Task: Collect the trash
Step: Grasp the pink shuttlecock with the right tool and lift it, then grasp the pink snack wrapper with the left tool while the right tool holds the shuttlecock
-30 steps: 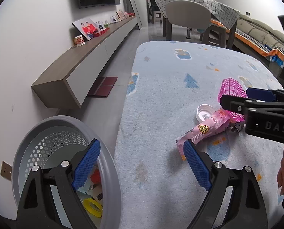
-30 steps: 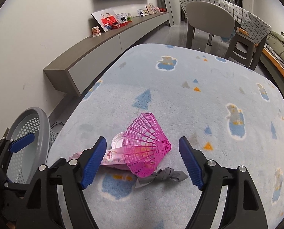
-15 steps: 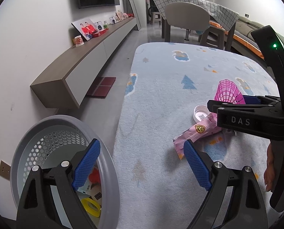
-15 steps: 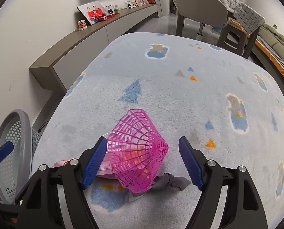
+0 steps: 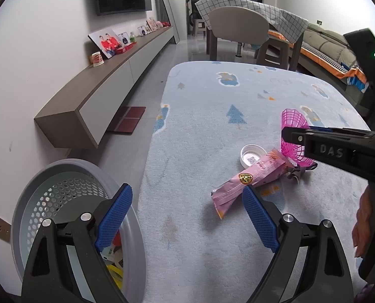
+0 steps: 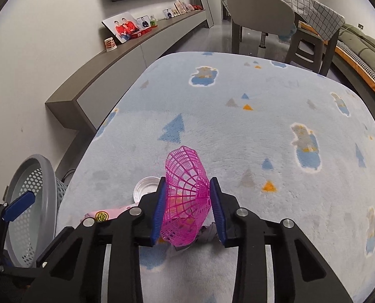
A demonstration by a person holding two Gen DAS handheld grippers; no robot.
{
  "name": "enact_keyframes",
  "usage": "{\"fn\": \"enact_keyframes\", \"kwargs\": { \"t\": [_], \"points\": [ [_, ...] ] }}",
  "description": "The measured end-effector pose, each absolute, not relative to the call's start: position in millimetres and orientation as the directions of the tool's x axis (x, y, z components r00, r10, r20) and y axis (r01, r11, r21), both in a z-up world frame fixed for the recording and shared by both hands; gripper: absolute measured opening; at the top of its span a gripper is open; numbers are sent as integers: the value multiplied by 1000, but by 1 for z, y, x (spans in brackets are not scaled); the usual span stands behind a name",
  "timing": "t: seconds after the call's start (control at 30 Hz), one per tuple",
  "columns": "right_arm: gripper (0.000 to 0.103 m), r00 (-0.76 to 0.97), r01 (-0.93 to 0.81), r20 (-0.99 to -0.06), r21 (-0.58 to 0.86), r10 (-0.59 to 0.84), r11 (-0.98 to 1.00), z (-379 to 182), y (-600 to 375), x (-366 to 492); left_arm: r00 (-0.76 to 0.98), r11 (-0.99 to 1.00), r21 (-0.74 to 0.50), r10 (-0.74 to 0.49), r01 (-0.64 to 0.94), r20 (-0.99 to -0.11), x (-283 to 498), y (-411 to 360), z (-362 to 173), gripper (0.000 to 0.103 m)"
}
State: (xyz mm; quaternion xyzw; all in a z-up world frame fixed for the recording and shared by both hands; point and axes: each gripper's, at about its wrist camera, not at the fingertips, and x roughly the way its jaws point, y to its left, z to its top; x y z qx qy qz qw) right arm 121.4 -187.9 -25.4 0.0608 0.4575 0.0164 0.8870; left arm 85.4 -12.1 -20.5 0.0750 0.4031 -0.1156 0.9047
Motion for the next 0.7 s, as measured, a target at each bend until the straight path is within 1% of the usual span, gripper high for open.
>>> {"fn": "enact_keyframes", "kwargs": {
  "t": [0.17,0.37,0.57,0.7],
  "points": [
    [31,608,40,-786,173,113,984,-7,-200,104,640,952,44,-170,304,-749,85,-21,-22,87],
    [31,627,44,-769,195,125,980,4,-207,86,629,942,43,-188,333,-755,87,-32,-26,87],
    [31,635,49,-761,214,135,976,8,-215,79,582,926,26,-215,378,-785,97,-44,-39,87],
    [31,643,55,-753,225,137,973,11,-221,76,568,921,46,-200,388,-798,103,-51,-50,87]
  ]
}}
